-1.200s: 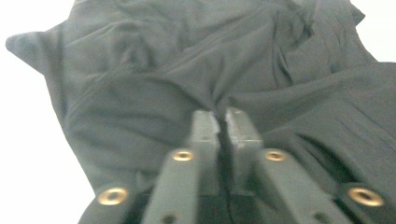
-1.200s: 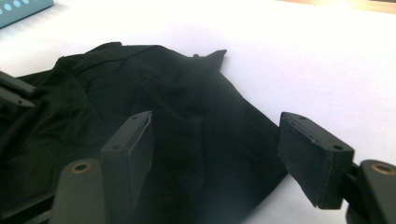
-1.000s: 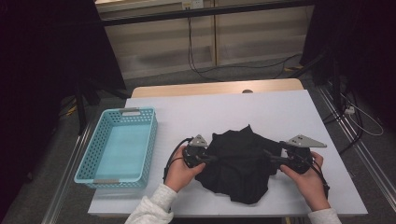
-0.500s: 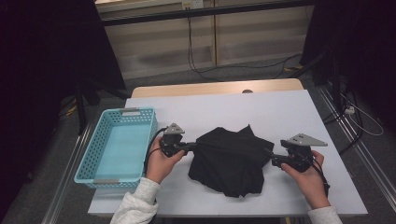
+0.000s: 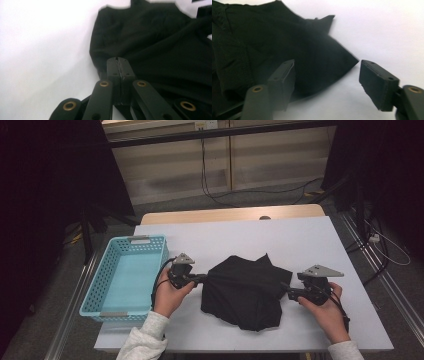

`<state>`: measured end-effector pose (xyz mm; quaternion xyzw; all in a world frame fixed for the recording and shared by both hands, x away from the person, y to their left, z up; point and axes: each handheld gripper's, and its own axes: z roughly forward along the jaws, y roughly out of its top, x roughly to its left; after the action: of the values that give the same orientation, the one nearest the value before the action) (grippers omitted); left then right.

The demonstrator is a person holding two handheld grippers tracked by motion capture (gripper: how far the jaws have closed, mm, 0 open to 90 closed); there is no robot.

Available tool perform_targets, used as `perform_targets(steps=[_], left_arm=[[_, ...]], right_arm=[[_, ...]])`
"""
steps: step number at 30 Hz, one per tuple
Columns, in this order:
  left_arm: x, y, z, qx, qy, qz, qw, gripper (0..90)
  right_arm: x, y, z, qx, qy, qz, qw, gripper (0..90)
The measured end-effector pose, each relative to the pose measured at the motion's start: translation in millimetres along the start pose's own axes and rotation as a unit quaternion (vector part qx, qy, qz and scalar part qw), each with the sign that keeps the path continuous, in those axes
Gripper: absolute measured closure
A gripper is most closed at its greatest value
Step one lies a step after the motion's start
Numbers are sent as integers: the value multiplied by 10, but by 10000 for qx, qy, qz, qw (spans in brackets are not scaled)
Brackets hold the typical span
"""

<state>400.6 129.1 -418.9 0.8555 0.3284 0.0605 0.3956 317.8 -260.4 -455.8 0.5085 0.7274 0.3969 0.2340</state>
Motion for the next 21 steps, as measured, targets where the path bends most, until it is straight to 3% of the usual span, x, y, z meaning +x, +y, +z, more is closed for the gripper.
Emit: perform_targets(steps=[7,10,12,13,14,16,17,18,21], left_arm=[[-9,-34,-64,-99,-109,-102,9998,899],[-33,-58,-57,-59,-147,-88,9998,898],[-54,-95,-32,-54,-194,-154,9997,897],[-54,-95,-32,-54,-194,-154,9997,897],[-56,-107,-20,-52,-195,-156,9997,897],[-56,-125,-5,-39,-223,-179,9996,896],[-61,-133,5,-43,-237,-208,9995,896],[-70,-135,22,-25,-259,-241,9994,895],[-79,-126,34,0,-271,-229,9994,895]], right_arm=[[56,-13,106,187,159,-50,9997,375],[81,-19,153,212,328,3,9992,488],[106,-16,184,347,447,-99,9983,575],[106,-16,184,347,447,-99,9983,575],[110,-12,196,373,516,-95,9979,655],[111,-10,201,382,521,-91,9979,681],[115,-8,202,383,548,-89,9977,745],[132,-6,210,406,752,-89,9963,835],[187,4,218,392,846,-145,9955,888]])
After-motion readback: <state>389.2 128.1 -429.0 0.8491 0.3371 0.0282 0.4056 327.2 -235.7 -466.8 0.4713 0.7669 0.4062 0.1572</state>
